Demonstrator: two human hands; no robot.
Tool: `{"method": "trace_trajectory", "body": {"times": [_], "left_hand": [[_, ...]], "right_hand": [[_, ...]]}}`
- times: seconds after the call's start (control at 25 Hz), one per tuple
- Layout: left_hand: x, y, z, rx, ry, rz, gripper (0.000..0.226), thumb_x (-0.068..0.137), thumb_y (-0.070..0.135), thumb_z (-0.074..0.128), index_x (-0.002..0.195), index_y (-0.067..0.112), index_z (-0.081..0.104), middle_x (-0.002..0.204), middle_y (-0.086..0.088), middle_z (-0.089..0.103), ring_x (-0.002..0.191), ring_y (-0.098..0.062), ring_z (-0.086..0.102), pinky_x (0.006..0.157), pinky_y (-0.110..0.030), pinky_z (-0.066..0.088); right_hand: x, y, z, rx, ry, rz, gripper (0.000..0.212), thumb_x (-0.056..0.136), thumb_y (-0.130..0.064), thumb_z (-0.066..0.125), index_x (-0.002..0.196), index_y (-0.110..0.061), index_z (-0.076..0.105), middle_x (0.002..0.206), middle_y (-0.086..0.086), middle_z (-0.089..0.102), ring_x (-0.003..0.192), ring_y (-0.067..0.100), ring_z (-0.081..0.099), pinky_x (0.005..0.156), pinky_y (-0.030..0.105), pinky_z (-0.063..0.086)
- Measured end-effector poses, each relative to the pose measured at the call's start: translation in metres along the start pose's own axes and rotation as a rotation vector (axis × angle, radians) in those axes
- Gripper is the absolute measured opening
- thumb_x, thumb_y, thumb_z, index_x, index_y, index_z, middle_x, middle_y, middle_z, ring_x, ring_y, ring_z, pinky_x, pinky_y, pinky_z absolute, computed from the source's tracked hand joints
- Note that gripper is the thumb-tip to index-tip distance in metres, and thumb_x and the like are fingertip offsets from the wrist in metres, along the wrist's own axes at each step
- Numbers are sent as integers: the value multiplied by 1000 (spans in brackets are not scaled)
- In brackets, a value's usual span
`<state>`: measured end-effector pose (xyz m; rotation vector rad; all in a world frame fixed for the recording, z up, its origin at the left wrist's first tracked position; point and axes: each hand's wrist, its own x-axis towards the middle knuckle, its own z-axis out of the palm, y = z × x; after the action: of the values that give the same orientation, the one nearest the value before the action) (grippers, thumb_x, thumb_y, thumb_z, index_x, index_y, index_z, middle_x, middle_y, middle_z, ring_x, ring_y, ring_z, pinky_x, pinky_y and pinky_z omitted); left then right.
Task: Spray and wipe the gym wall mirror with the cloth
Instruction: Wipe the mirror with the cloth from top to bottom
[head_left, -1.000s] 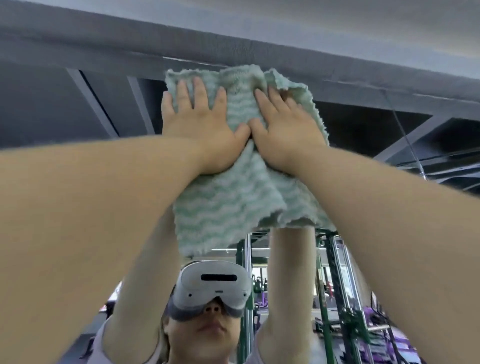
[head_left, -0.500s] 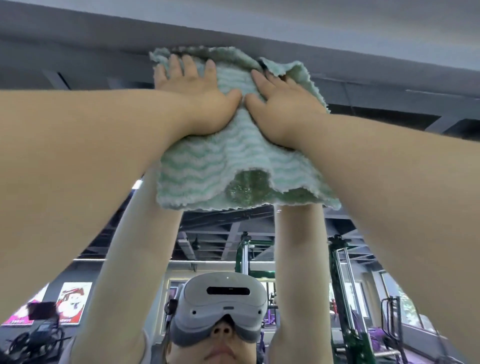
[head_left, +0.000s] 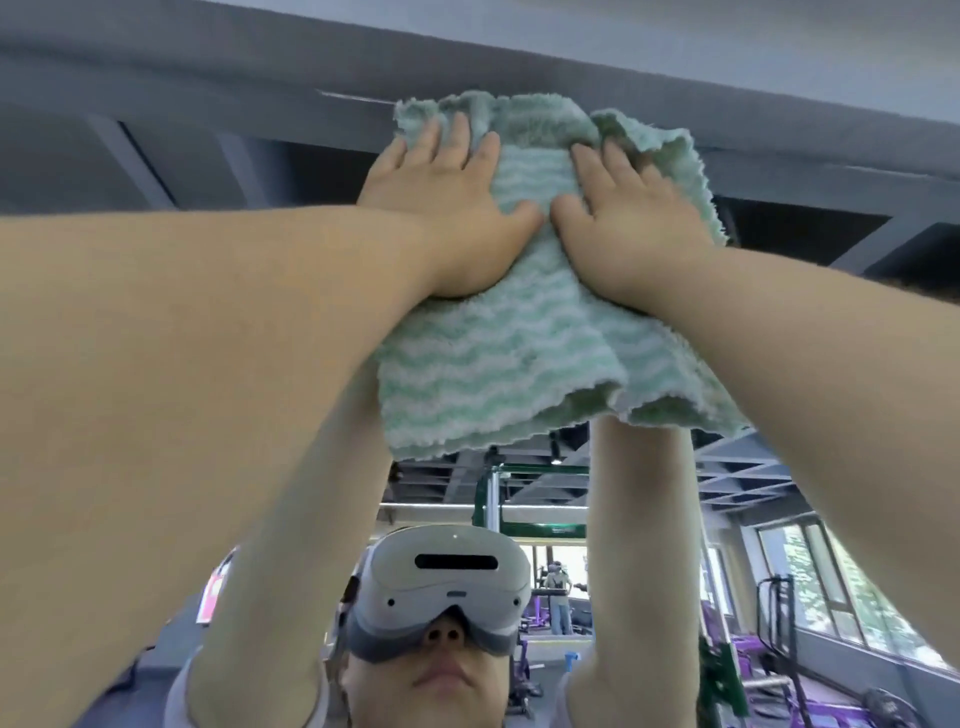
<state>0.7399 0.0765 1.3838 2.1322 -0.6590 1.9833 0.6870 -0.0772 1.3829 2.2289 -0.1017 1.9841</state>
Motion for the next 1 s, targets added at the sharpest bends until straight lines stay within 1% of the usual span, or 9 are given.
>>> {"method": "trace_trajectory", "body": {"times": [0.16, 0.24, 0.28, 0.36, 0.4, 0.56, 0.76, 0.88, 1.0], "left_hand": [[-32, -111, -15, 1, -12, -162, 78, 92, 67, 16, 155, 25, -2, 162, -1, -12, 149, -19, -10, 120, -37, -4], [-41, -126, -15, 9, -18, -206, 78, 93, 66, 13, 155, 22, -3, 162, -5, -13, 149, -23, -11, 120, -40, -5], [-41, -124, -13, 12, -13, -229, 77, 94, 65, 13, 155, 20, -3, 162, -7, -13, 148, -25, -12, 120, -42, -5], [-32, -106, -12, 6, 3, -256, 77, 93, 64, 14, 155, 21, -2, 161, -11, -12, 148, -30, -13, 119, -46, -5], [-27, -95, -12, 8, 8, -233, 77, 92, 65, 15, 155, 23, -1, 162, -11, -12, 148, -31, -12, 119, -47, -5], [-14, -28, -4, 19, 13, -33, 74, 93, 65, 14, 155, 27, 1, 162, -6, -9, 149, -28, -10, 120, -46, -3], [-10, 52, 9, 29, 12, 20, 73, 93, 63, 13, 155, 26, 0, 162, -6, -10, 149, -27, -11, 120, -44, -4], [-20, 62, 13, 24, 4, 43, 73, 93, 62, 12, 155, 26, -2, 162, -4, -11, 149, -24, -12, 120, -43, -4], [-43, 36, 10, 16, -14, 89, 75, 93, 63, 13, 154, 25, -4, 162, -5, -12, 148, -22, -13, 120, -43, -5]], "right_hand": [[14, -118, 17, 13, -1, -115, 61, 99, -48, 18, 155, -29, 4, 163, -2, -2, 149, 24, 3, 120, 37, 1], [17, -146, 22, 18, 9, -134, 59, 100, -45, 17, 155, -30, 4, 163, -4, -1, 149, 23, 2, 120, 36, 0], [18, -147, 21, 16, 10, -148, 58, 100, -44, 17, 155, -30, 4, 163, -4, -1, 149, 22, 3, 120, 35, 0], [13, -125, 15, 6, 3, -150, 58, 101, -46, 18, 155, -31, 4, 163, -6, 1, 149, 20, 5, 120, 33, 1], [8, -109, 12, 3, -1, -135, 58, 101, -48, 20, 155, -32, 5, 163, -6, 1, 149, 20, 5, 119, 32, 2], [-19, -29, 5, 6, 6, -26, 60, 101, -50, 23, 155, -31, 7, 163, -6, 2, 149, 19, 5, 118, 30, 3], [-42, 49, -2, 19, 32, 22, 57, 103, -47, 22, 156, -29, 8, 163, -4, 2, 149, 20, 6, 118, 31, 4], [-50, 55, -1, 8, 16, 41, 58, 103, -46, 19, 156, -27, 6, 163, -2, 0, 149, 22, 6, 119, 34, 4], [-63, 22, 0, 1, -29, 89, 59, 102, -45, 18, 156, -26, 2, 163, 0, -5, 149, 25, 3, 120, 36, 1]]}}
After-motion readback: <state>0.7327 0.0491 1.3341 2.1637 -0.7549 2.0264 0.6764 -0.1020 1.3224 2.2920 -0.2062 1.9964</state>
